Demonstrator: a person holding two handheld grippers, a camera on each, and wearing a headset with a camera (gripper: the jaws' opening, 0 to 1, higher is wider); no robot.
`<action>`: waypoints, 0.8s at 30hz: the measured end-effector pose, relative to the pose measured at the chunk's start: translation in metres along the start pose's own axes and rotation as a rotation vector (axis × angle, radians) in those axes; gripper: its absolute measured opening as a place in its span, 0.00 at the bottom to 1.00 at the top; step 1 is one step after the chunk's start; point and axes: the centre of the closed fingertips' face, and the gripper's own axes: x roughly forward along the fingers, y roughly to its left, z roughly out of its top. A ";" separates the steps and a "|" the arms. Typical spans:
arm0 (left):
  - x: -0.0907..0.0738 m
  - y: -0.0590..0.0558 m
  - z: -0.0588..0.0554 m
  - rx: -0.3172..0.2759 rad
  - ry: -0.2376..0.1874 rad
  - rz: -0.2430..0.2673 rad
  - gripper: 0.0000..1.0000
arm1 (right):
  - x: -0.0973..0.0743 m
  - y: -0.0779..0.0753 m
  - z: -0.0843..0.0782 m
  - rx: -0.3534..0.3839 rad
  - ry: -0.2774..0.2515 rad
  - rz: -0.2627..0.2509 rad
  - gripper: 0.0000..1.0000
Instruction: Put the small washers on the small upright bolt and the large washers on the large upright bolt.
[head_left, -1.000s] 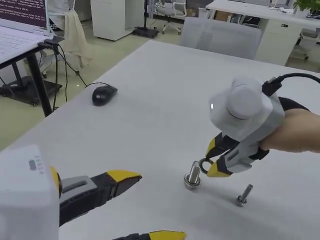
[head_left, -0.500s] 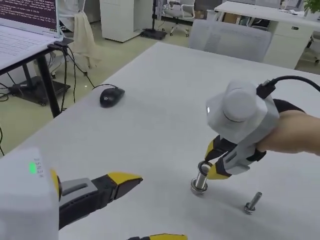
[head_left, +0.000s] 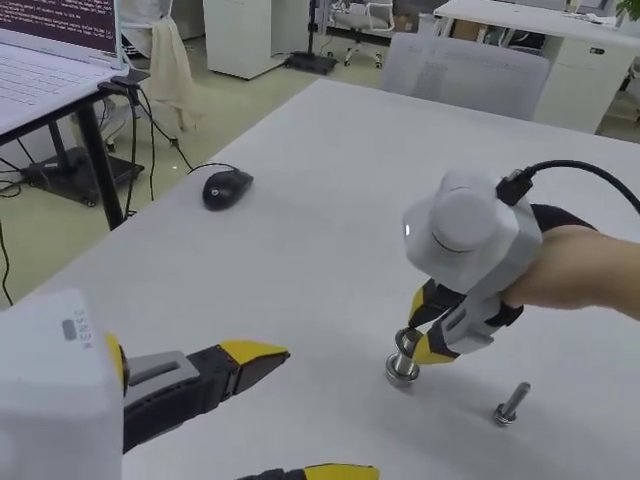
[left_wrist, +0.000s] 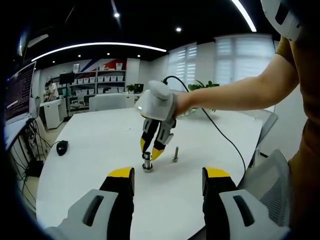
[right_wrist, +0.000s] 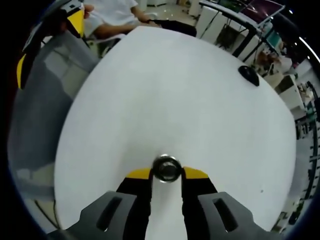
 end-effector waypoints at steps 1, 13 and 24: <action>0.000 0.000 -0.001 -0.002 0.001 0.000 0.54 | 0.002 0.000 -0.001 0.000 0.003 0.002 0.22; 0.001 0.002 -0.004 -0.007 0.011 0.000 0.54 | 0.021 0.003 -0.008 0.014 0.013 0.020 0.22; 0.002 0.004 -0.005 -0.012 0.014 -0.001 0.54 | 0.029 0.004 -0.009 0.020 -0.004 0.023 0.23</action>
